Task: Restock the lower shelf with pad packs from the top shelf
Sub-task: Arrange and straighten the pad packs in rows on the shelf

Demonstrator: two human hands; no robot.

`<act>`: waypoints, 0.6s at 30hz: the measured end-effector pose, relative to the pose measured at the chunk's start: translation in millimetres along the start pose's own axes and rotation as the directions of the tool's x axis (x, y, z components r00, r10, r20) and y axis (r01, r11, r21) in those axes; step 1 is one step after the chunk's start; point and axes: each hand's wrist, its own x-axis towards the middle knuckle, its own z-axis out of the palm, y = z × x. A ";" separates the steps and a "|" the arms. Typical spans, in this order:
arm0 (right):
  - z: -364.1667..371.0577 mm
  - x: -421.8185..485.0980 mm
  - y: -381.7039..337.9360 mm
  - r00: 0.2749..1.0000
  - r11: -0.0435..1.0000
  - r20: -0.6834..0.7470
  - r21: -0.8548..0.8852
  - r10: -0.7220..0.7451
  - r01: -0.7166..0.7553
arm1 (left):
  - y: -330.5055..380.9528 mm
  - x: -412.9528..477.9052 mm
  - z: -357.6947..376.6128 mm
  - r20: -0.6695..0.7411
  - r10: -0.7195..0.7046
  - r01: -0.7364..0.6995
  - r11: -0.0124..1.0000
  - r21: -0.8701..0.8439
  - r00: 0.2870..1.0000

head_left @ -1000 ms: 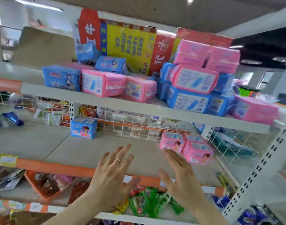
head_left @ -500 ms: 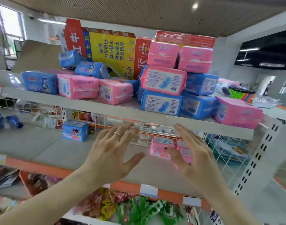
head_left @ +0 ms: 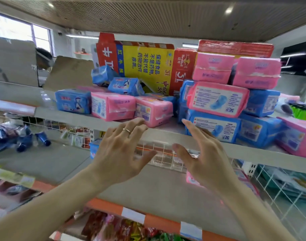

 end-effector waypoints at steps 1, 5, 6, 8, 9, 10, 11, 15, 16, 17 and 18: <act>6.4 12.5 -5.2 1.000 1.000 0.008 0.006 0.006 -0.006 | -13.8 2.2 -0.2 -0.012 -0.002 0.002 1.000 0.000 1.000; 33.9 71.0 -31.9 1.000 0.999 0.004 0.022 -0.028 0.028 | -70.4 8.2 -1.9 -0.062 -0.032 0.032 0.999 -0.003 0.998; 40.9 87.7 -37.9 0.999 0.999 0.000 0.008 -0.039 0.039 | -84.3 8.8 -2.4 -0.079 -0.036 0.036 0.999 0.002 0.996; 54.5 122.9 -49.8 0.998 0.997 0.007 -0.049 -0.067 0.067 | -110.3 8.9 -5.3 -0.112 -0.042 0.043 0.999 0.010 0.993; 61.5 141.6 -55.5 0.997 0.994 0.013 -0.074 -0.081 0.082 | -123.5 9.1 -7.5 -0.126 -0.046 0.047 0.999 0.004 0.991; 69.2 160.2 -60.0 0.996 0.992 0.019 -0.092 -0.085 0.086 | -136.4 9.5 -10.4 -0.142 -0.048 0.047 0.999 -0.005 0.989; 77.4 177.9 -64.4 0.997 0.991 0.026 -0.106 -0.077 0.080 | -149.4 10.1 -13.5 -0.164 -0.049 0.047 0.999 -0.012 0.985; 115.4 241.1 -65.8 0.991 0.974 0.132 -0.224 0.011 0.019 | -198.8 13.2 -25.6 -0.243 -0.053 0.043 0.998 -0.047 0.968; 123.2 254.4 -63.3 0.982 0.966 0.180 -0.260 0.061 -0.013 | -209.8 14.3 -27.7 -0.243 -0.054 0.042 0.998 -0.053 0.969; 130.3 265.6 -62.1 0.966 0.958 0.232 -0.283 0.117 -0.049 | -219.8 14.7 -28.7 -0.238 -0.057 0.044 0.997 -0.057 0.970; 137.5 274.6 -59.2 0.945 0.952 0.279 -0.295 0.170 -0.084 | -229.0 14.4 -28.9 -0.235 -0.059 0.046 0.997 -0.059 0.970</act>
